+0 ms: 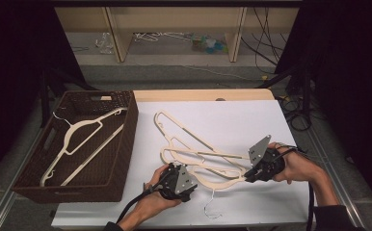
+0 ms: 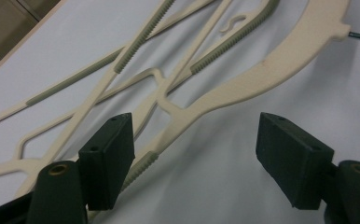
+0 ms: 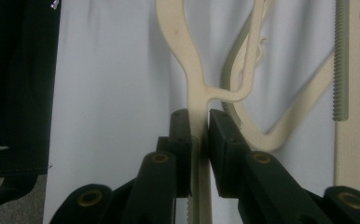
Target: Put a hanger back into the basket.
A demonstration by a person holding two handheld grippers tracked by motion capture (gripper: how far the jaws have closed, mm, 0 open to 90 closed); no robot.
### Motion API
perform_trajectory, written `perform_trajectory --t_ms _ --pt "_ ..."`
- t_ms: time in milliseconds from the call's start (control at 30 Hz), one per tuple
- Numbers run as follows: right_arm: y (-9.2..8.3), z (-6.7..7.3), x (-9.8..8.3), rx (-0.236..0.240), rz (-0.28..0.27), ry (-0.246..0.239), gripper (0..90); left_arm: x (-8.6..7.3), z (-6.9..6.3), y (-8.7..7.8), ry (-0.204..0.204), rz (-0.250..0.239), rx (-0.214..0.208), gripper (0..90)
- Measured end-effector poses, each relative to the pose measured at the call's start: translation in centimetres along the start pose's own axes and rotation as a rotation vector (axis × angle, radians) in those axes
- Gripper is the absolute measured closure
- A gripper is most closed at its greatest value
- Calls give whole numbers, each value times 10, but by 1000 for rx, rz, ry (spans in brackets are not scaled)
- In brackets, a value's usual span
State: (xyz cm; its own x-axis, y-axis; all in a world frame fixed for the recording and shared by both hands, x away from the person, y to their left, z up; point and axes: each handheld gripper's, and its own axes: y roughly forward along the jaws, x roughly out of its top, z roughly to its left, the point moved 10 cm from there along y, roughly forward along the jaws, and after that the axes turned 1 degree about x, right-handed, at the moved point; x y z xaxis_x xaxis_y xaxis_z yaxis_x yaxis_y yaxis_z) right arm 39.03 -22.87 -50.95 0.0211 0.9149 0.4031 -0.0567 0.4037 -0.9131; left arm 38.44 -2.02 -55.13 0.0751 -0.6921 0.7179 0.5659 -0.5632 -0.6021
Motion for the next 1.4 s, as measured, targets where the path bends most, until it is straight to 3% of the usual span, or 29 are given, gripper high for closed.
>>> perform_trajectory --t_ms 133,233,333,433,567,600,633,667,733,767,867,933,967,1033,1100,1267,1400 --pt "1 0 1 -4 -3 9 803 2 -4 3 47 11 0 277" --pt "1 1 2 3 -3 5 803 4 -4 4 58 8 6 278" --pt "2 1 3 1 -8 1 803 10 -3 6 59 -22 3 284" --pt "3 1 4 11 -8 -10 802 15 -6 7 87 -41 -13 290" --pt "4 4 5 29 -15 -10 802 18 -11 7 119 -54 -33 352" --pt "4 4 6 31 -17 -8 801 20 -14 5 165 -64 -49 387" --pt "4 4 6 31 -17 -8 801 20 -14 5 165 -64 -49 435" --pt "5 4 6 34 -19 -5 801 22 -17 4 227 -78 -64 456" --pt "5 3 6 32 -23 -6 801 22 -20 3 225 -80 -84 528" --pt "5 4 5 38 -22 0 801 26 -17 0 247 -105 -77 564" --pt "6 3 4 38 -24 3 801 29 -18 -3 254 -128 -99 636" --pt "8 4 4 50 -34 11 802 34 -16 -6 273 -152 -100 672" --pt "8 4 4 52 -39 12 803 39 -12 -10 307 -174 -89 692" --pt "8 4 4 57 -39 12 804 40 -12 -12 328 -171 -95 720" --pt "6 4 6 64 -55 15 804 43 -11 -15 373 -176 -100 742" --pt "2 4 7 63 -78 44 797 47 -10 -19 403 -186 -106 787" --pt "-16 -4 12 -31 -123 116 591 64 0 -34 422 -206 -95 850"
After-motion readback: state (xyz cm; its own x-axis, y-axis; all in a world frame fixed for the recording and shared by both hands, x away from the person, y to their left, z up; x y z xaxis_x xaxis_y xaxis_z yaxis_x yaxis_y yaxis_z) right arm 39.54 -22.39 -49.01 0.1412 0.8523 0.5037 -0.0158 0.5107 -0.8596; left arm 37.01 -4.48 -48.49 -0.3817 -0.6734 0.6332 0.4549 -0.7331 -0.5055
